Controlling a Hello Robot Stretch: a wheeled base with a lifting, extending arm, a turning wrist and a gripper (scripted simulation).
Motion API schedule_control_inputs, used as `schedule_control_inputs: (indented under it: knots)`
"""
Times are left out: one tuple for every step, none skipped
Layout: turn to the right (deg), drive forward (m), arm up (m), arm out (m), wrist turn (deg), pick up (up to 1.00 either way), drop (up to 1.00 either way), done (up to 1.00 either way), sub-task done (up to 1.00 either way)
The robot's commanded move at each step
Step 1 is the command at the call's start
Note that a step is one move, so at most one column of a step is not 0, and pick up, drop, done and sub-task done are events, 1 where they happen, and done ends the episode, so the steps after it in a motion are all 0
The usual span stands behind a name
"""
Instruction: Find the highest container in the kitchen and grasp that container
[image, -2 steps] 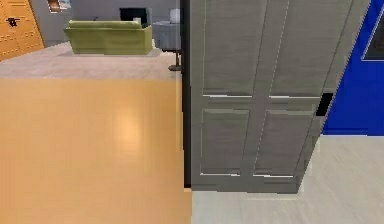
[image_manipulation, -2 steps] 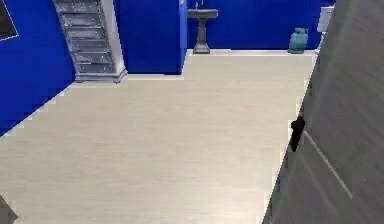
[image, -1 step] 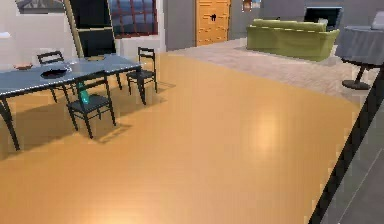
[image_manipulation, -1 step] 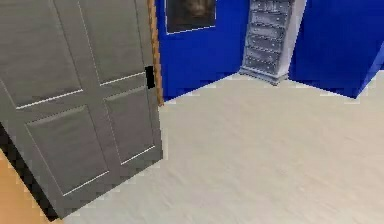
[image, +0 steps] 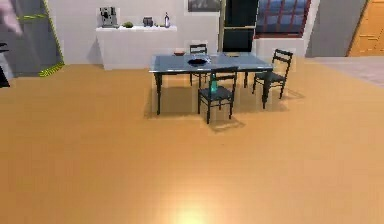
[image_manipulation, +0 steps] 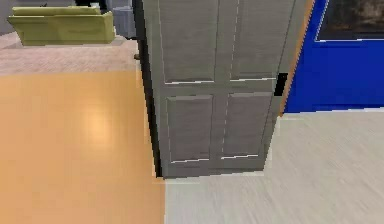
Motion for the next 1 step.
schedule_control_inputs:
  knots:
    - [0.0,0.35,0.00,0.00,0.0,0.00,0.00,0.00,0.00]
